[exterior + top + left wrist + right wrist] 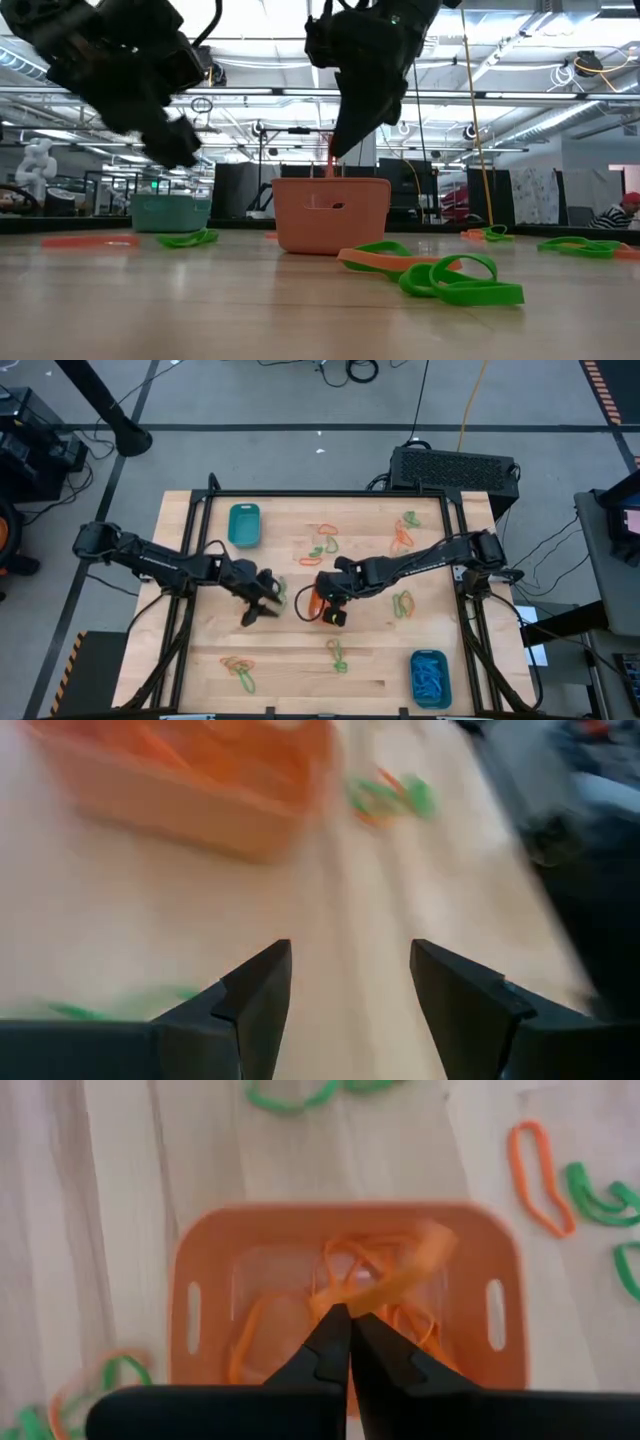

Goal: Sort rubber bands into baskets
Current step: Put the orange rubber band into the orange bin

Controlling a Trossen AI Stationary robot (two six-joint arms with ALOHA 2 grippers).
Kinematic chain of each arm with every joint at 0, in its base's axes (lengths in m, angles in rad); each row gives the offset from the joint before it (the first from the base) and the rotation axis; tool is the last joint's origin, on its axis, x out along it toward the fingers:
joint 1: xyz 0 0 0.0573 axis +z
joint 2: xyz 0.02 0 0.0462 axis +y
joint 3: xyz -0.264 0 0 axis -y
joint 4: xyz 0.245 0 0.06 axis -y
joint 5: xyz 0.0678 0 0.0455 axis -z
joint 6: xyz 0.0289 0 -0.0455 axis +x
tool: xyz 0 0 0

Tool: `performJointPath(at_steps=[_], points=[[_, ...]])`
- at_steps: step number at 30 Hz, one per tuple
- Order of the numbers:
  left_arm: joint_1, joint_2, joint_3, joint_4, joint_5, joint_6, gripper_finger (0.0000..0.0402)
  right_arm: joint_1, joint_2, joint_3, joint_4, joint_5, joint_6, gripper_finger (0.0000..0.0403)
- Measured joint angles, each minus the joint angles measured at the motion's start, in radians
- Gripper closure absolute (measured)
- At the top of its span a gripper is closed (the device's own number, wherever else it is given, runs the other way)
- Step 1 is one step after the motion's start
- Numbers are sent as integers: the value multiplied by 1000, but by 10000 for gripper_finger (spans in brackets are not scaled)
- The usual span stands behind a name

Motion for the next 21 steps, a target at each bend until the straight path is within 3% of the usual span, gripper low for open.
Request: performJointPath(at_steps=[5, 12, 15, 21], points=[[-121, 0, 68, -157, 56, -121, 191, 4, 21, 0, -14, -4, -23, 385], [-325, 0, 155, -445, -12, -341, 212, 3, 23, -1, -11, -2, -25, 356], [-399, 0, 156, -454, -29, -447, 217, 3, 23, -1, -8, -3, -26, 337], [-516, 20, 156, -392, -159, -545, 217, 3, 23, -1, -6, -3, -14, 290]])
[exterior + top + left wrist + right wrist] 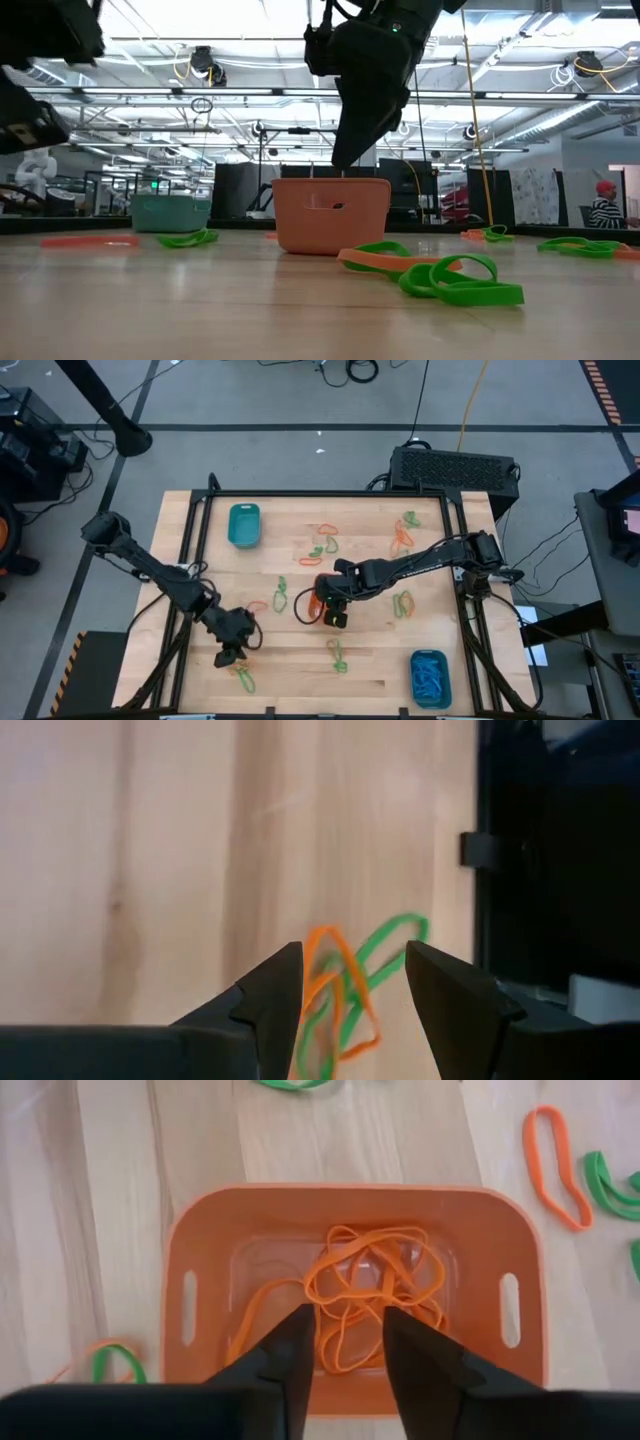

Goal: Sort rubber bands into baskets
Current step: Put the orange rubber band into the orange bin

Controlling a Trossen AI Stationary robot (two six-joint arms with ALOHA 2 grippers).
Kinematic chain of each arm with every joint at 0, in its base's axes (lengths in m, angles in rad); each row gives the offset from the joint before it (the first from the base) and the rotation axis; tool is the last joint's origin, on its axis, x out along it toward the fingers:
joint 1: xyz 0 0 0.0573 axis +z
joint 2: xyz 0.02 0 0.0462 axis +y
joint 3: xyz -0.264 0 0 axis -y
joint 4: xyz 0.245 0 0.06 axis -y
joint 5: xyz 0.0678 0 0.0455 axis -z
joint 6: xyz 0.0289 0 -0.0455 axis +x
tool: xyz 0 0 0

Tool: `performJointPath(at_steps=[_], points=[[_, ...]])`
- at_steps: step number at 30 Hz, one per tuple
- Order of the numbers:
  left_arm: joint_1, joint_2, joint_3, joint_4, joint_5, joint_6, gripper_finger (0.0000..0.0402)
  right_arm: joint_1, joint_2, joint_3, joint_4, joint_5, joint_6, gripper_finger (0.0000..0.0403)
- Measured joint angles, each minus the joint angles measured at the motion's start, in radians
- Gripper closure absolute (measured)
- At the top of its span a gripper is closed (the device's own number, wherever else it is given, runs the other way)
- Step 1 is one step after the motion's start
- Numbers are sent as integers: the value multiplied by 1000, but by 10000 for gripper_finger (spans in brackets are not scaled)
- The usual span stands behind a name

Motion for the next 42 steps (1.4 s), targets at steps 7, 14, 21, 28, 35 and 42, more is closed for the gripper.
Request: performJointPath(at_steps=[7, 14, 21, 28, 35, 42], points=[[-66, 138, 0, 105, -41, -35, 217, 3, 0, 0, 0, 0, 51, 252], [-85, 299, 28, 149, -79, -43, 217, 29, 0, 0, 51, 0, 89, 241], [-130, 363, 90, 126, -93, -43, 223, 76, 0, 0, 57, -1, 142, 241], [-184, 369, 127, 52, -102, -64, 323, 122, 0, 0, 59, -1, 215, 241], [-197, 366, 127, 64, -240, 31, 393, 149, 0, 0, 65, 0, 260, 241], [-195, 346, 186, 136, -294, 149, 398, 159, 0, 0, 151, 38, 237, 241]])
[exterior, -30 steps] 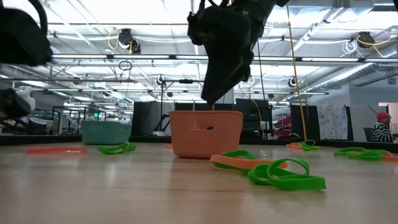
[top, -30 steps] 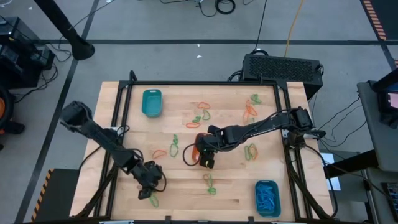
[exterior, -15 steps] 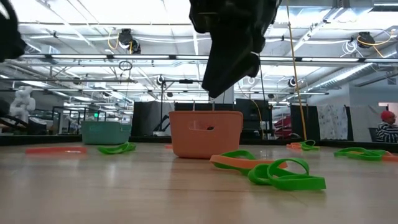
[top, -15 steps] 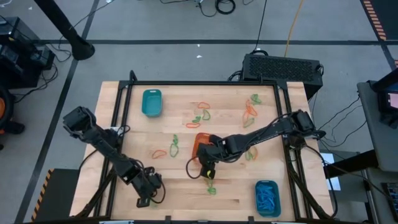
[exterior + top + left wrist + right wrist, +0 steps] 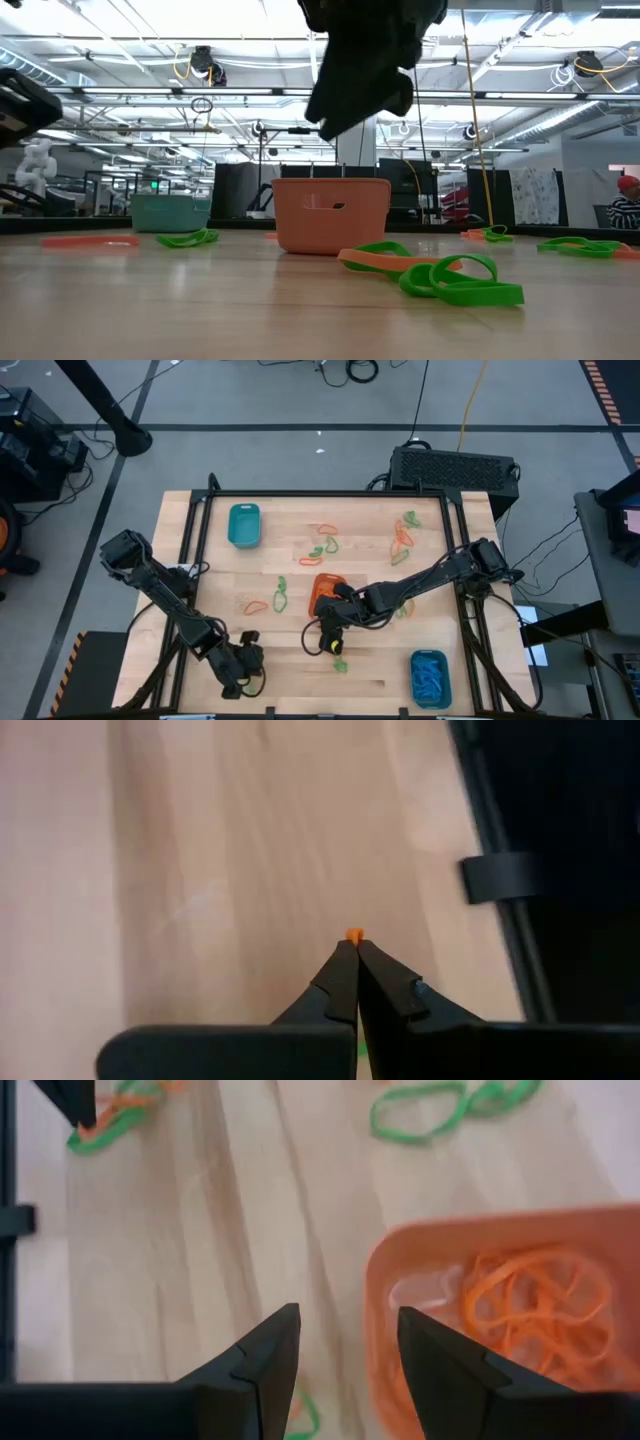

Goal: Sort rubber bands into baskets
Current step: Put the orange rubber band into the orange bin

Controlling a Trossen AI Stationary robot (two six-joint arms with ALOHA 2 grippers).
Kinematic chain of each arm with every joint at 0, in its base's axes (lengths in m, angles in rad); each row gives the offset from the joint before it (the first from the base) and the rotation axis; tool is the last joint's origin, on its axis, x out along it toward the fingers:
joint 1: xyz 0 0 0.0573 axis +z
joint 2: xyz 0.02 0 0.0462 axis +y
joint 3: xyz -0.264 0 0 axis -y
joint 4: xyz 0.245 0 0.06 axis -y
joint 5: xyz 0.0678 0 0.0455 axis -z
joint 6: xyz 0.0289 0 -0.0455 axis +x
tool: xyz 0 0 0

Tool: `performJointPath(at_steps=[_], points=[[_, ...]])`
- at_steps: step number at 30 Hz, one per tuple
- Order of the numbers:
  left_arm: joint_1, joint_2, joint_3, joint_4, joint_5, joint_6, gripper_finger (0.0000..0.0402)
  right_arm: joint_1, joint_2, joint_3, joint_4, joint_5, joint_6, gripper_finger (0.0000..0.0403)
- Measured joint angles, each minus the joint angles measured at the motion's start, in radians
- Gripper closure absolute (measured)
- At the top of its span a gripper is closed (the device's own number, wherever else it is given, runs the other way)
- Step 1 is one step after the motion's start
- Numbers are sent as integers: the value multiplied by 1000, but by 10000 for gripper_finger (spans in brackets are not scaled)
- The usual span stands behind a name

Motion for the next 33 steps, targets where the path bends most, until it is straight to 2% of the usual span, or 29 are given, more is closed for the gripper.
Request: performJointPath(at_steps=[5, 9, 14, 20, 27, 33], points=[[1, 0, 25, -53, -63, -3, 399, 9, 0, 0, 71, 59, -64, 241], [1, 0, 51, -177, -142, -32, 399, 18, 11, 0, 145, 66, -112, 241], [-12, 0, 134, -373, -117, -160, 399, 29, 30, 0, 184, 63, -129, 241], [-59, -1, 266, -549, -132, -158, 400, 28, 47, -1, 192, 62, -145, 241], [-88, -2, 393, -778, -330, -156, 400, 25, 79, 0, 359, 30, -178, 241], [-91, -2, 399, -807, -367, -159, 400, 31, 91, 1, 461, -34, -225, 241]])
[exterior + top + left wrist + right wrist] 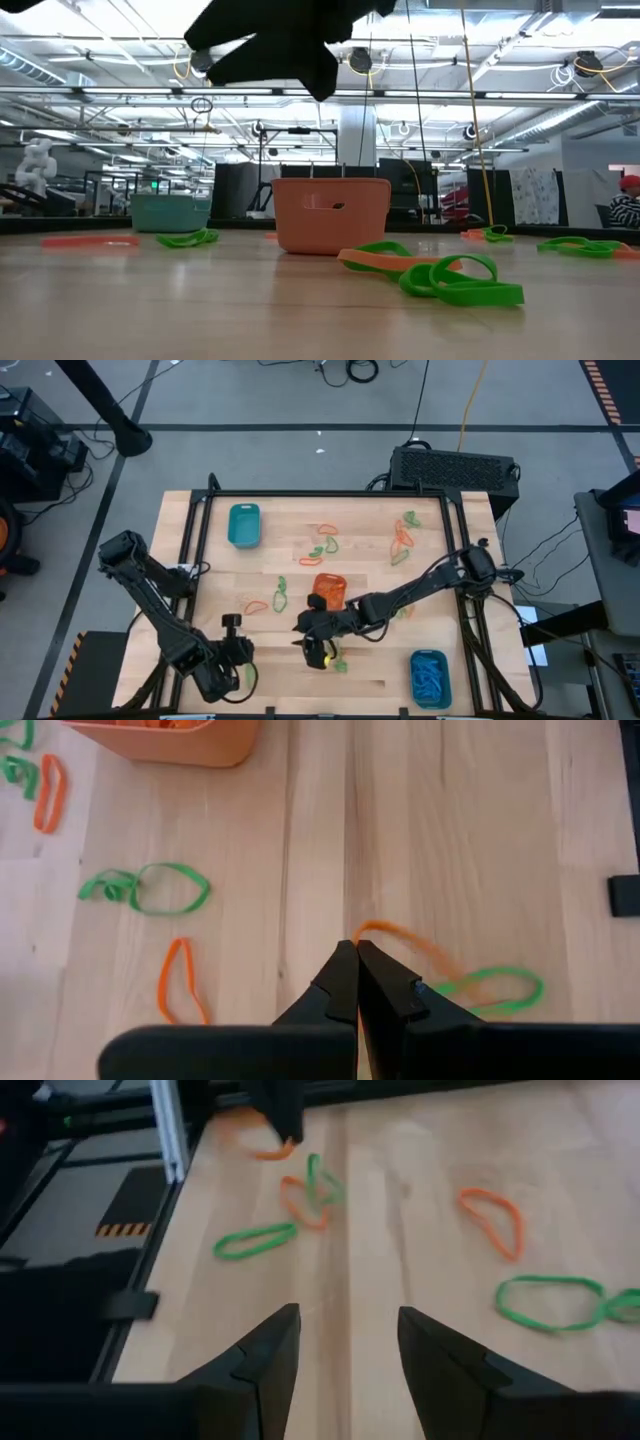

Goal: Sort rubber bands into baskets
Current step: Put the orange rubber band into the orange bin

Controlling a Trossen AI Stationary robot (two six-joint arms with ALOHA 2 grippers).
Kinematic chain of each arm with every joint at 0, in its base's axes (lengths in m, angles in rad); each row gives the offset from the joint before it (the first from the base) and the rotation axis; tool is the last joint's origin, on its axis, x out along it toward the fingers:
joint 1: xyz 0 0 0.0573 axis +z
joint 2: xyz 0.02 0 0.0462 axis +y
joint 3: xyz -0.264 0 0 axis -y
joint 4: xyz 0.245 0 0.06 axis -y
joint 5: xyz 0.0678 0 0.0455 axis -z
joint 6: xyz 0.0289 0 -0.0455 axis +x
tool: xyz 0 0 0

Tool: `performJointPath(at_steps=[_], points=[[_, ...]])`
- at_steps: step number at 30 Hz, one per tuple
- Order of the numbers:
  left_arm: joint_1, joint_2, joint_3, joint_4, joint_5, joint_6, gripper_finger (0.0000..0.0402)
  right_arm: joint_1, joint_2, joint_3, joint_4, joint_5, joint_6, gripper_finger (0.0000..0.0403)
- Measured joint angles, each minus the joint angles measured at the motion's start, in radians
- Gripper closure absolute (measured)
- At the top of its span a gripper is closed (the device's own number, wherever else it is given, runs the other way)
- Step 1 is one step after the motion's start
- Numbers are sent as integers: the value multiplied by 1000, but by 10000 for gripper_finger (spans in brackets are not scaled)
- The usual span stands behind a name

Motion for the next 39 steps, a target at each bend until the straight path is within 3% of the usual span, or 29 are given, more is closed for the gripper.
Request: performJointPath(at_steps=[4, 8, 12, 15, 23, 33, 36, 39], points=[[0, 0, 0, 11, -36, 0, 400, 4, 4, -1, 33, -12, -21, 241], [0, 0, 0, 30, -140, 0, 400, 4, 26, -1, 66, -18, -49, 241], [0, 0, 0, 75, -264, 1, 400, 4, 78, -2, 174, -43, -96, 241], [9, 0, 0, 112, -301, 3, 400, 4, 114, -1, 283, -63, -96, 236], [17, 0, 0, 164, -412, 66, 400, -12, 128, -1, 376, -139, -4, 181], [42, 11, 0, 170, -432, 79, 400, -34, 128, -1, 495, -134, 5, 125], [48, 22, 0, 170, -432, 80, 400, -33, 128, -1, 486, -133, 6, 131], [49, 30, 0, 169, -431, 80, 400, -34, 128, -1, 454, -112, 6, 167]])
